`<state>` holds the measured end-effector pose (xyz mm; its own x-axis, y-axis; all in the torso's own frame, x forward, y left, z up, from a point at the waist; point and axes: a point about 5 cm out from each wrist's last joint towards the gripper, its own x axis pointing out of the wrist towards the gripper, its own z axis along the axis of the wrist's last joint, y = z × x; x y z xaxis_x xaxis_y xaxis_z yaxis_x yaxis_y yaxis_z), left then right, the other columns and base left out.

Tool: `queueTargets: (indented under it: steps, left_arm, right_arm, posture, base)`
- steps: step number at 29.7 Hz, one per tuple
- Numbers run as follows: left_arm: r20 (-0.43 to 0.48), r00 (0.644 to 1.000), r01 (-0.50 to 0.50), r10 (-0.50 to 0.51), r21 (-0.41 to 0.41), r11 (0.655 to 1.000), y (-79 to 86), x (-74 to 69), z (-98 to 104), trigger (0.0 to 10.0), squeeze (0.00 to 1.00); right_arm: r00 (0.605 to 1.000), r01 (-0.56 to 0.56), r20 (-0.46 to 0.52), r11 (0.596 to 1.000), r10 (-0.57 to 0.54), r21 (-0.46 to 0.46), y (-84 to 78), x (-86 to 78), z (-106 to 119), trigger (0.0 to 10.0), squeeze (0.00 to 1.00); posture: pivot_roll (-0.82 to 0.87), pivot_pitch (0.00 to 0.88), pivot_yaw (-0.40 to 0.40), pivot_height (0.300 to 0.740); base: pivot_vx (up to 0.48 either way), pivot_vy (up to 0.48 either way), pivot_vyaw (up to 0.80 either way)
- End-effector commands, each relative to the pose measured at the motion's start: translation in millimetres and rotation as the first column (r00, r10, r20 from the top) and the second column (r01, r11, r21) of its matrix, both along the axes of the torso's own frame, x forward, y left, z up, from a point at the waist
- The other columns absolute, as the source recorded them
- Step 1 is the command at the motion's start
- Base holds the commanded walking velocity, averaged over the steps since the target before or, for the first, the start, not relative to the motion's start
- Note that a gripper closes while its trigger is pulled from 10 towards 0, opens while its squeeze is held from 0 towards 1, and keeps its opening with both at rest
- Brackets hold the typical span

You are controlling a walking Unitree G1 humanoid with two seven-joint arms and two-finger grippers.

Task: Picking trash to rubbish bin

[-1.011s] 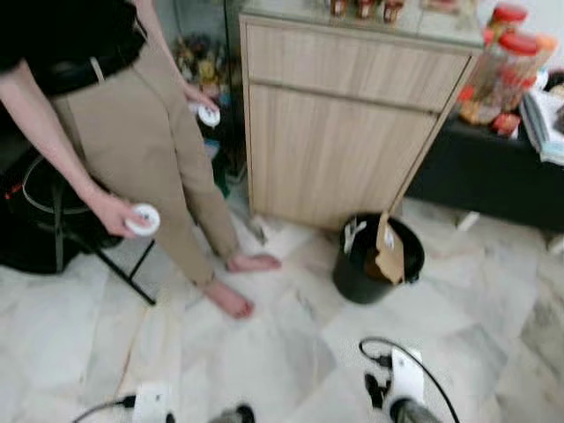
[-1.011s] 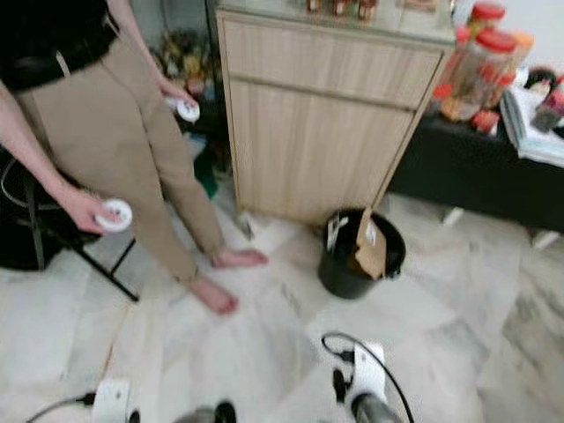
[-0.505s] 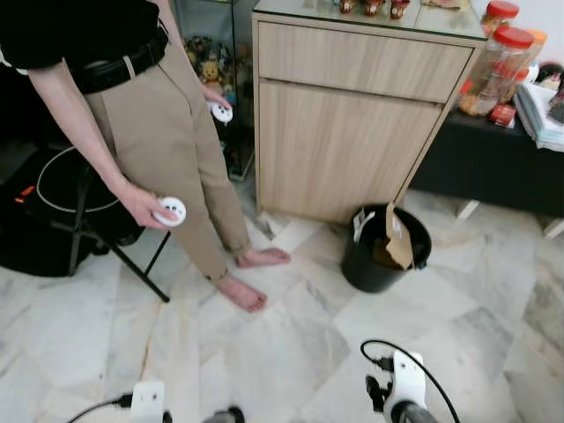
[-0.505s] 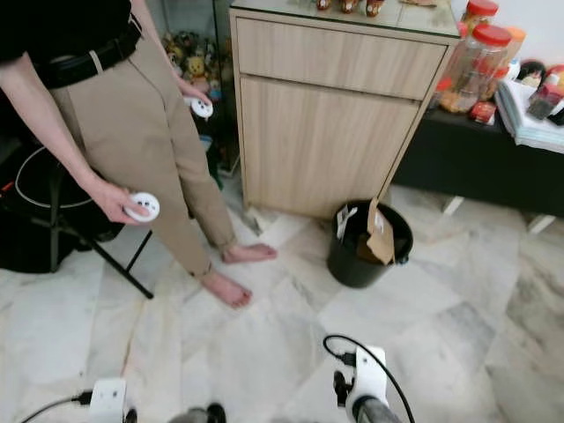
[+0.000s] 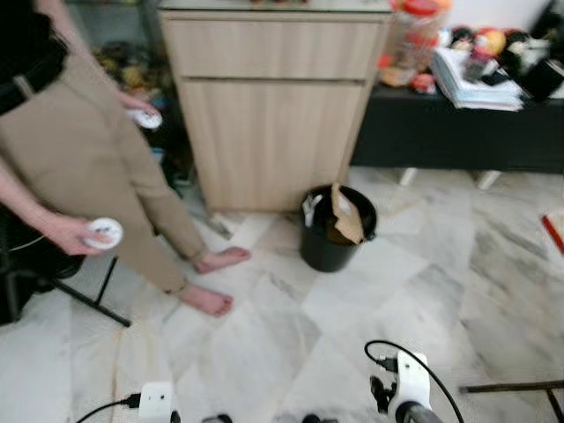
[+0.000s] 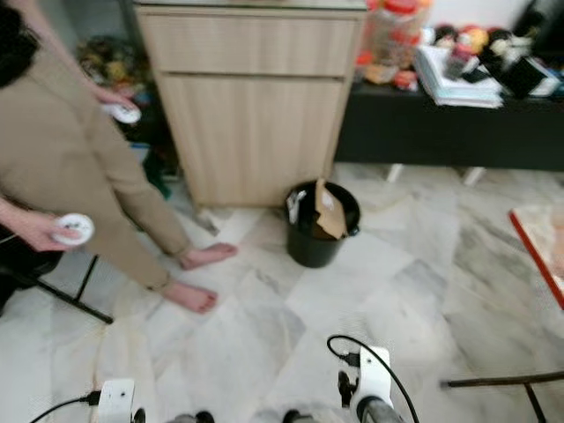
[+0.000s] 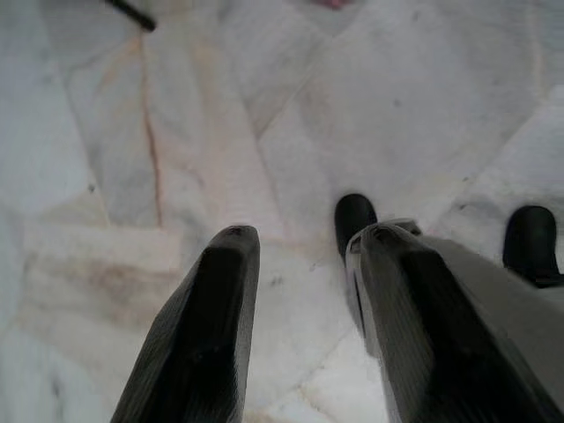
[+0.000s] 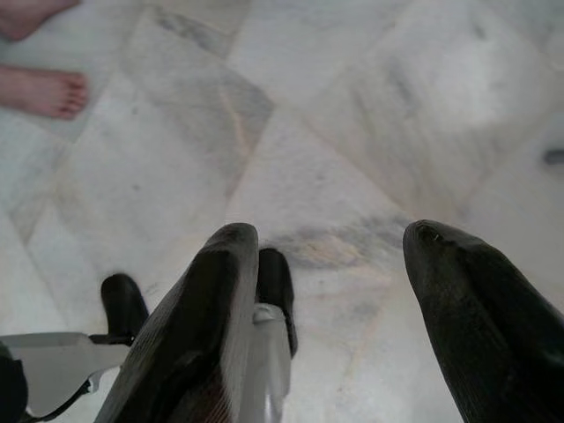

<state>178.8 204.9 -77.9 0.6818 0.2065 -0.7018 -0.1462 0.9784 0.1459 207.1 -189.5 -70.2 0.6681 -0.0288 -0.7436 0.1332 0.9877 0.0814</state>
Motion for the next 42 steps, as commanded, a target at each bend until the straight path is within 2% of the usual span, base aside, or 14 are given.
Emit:
queueTargets:
  steps: [1,7,12,20,23,34,39,42]
  left_arm:
    - [-0.037,0.999,-0.011,0.011,0.005,1.000,2.9,-10.4,-4.8,10.0,0.00]
    - [-0.054,0.998,0.016,-0.013,0.046,0.999,4.7,-10.1,-4.7,10.0,0.00]
    - [-0.057,0.998,0.016,-0.013,0.049,0.999,4.6,-10.4,-4.9,10.0,0.00]
    - [-0.066,0.998,0.030,-0.025,0.068,0.997,4.9,-10.9,-5.1,10.0,0.00]
    - [-0.064,0.998,0.012,-0.008,0.058,0.998,5.3,-11.7,-5.4,10.0,0.00]
    - [-0.062,0.998,0.027,-0.022,0.073,0.997,6.3,-10.1,-4.5,10.0,0.00]
    - [-0.062,0.998,0.025,-0.020,0.069,0.997,6.5,-10.2,-4.5,10.0,0.00]
    - [-0.059,0.998,0.027,-0.023,0.067,0.997,6.2,-9.8,-4.3,10.0,0.00]
  right_arm:
    - [1.000,0.003,-0.024,1.000,-0.003,0.003,0.3,-5.3,-3.2,10.0,0.00]
    - [1.000,0.001,-0.024,1.000,-0.001,0.005,0.8,-5.4,-3.3,10.0,0.00]
    - [1.000,-0.001,-0.023,1.000,0.001,0.007,1.1,-5.4,-3.4,10.0,0.00]
    - [1.000,-0.006,-0.021,1.000,0.006,0.005,0.8,-4.7,-2.9,10.0,0.00]
    - [1.000,-0.008,-0.021,1.000,0.008,0.004,0.7,-4.5,-2.8,10.0,0.00]
    - [1.000,-0.009,-0.016,1.000,0.009,0.005,0.5,-3.0,-1.9,10.0,0.00]
    - [1.000,-0.009,-0.014,1.000,0.009,0.009,1.2,-2.7,-1.8,10.0,0.00]
    - [1.000,-0.010,-0.014,1.000,0.010,0.011,1.6,-2.7,-1.9,10.0,0.00]
  posture:
    - [0.09,0.184,-0.046,0.740]
    - [0.09,0.183,-0.046,0.740]
    - [0.09,0.183,-0.046,0.740]
    - [0.09,0.183,-0.049,0.740]
    - [0.09,0.179,-0.048,0.740]
    - [0.09,0.166,-0.044,0.740]
    - [0.09,0.159,-0.043,0.740]
    - [0.09,0.158,-0.042,0.740]
  base:
    - [0.000,0.000,-0.78]
    - [0.000,0.000,-0.78]
    - [0.000,-0.429,-0.78]
    - [0.000,-0.092,-0.78]
    - [0.000,-0.440,-0.78]
    - [0.000,0.000,-0.78]
    - [0.000,-0.480,-0.78]
    - [0.000,0.000,-0.78]
